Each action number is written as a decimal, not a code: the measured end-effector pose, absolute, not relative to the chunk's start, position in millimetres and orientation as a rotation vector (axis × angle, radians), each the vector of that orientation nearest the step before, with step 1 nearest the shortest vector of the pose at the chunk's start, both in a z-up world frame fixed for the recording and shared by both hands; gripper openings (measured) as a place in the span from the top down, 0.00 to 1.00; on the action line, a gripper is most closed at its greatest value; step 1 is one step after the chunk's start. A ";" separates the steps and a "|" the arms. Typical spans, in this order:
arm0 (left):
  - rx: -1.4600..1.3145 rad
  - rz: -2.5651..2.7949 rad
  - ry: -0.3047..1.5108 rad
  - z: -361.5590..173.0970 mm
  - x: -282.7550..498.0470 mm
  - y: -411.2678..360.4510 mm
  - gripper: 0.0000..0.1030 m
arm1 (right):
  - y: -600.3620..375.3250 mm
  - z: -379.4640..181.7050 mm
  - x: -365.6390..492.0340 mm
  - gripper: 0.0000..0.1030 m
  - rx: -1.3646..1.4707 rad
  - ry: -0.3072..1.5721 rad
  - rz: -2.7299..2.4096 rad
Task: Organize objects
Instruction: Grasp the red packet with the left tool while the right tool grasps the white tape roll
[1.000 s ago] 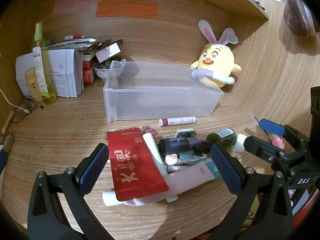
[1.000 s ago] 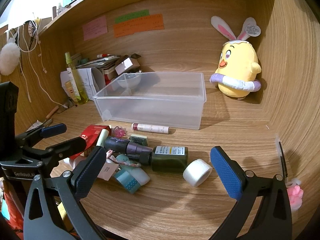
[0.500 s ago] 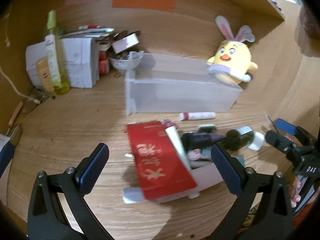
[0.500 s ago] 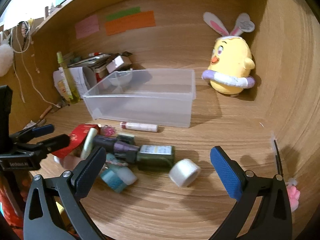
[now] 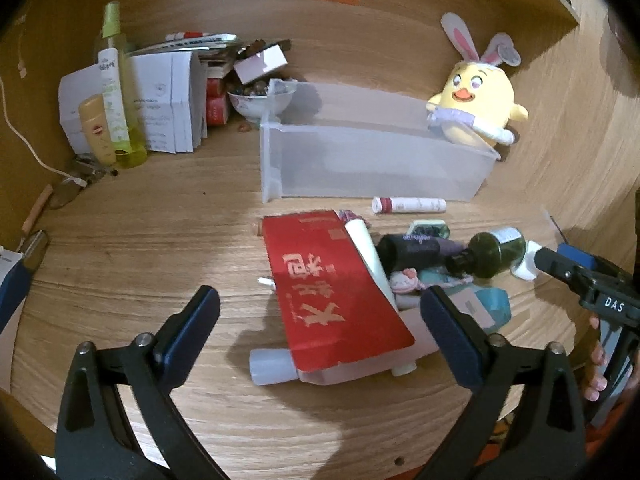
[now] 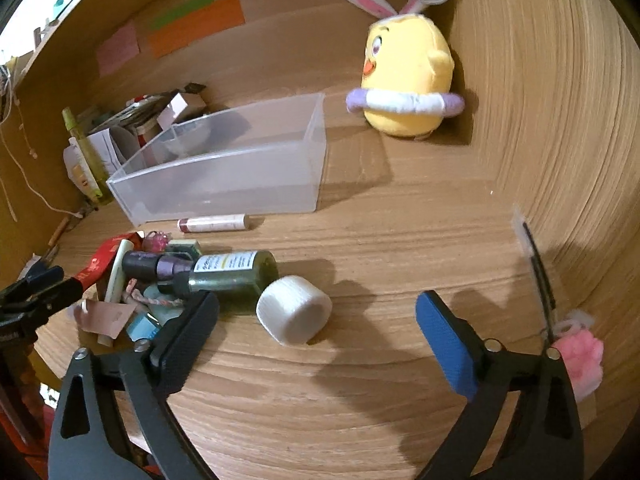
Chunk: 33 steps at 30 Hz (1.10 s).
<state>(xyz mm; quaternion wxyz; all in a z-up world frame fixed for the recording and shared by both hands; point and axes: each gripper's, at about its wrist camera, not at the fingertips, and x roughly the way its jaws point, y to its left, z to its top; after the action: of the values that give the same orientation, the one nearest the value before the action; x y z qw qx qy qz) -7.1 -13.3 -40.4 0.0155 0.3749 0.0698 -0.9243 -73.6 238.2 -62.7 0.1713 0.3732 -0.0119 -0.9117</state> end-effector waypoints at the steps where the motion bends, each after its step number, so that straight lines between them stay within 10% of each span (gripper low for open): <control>1: 1.183 -2.867 0.207 -42.6 -8.7 -12.4 0.17 | 237.2 -64.7 -74.4 0.10 1.067 -0.037 -2.580; 33: 1.588 -2.827 0.056 -53.2 -95.4 -41.0 0.13 | 222.7 -77.0 -93.1 0.62 1.109 0.028 -2.566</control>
<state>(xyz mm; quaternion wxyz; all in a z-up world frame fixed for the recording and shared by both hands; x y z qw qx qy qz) -95.4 -41.0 -53.2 -0.0504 0.4890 0.0173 -0.8707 -93.1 222.7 -77.0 0.1721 0.3907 0.0098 -0.9042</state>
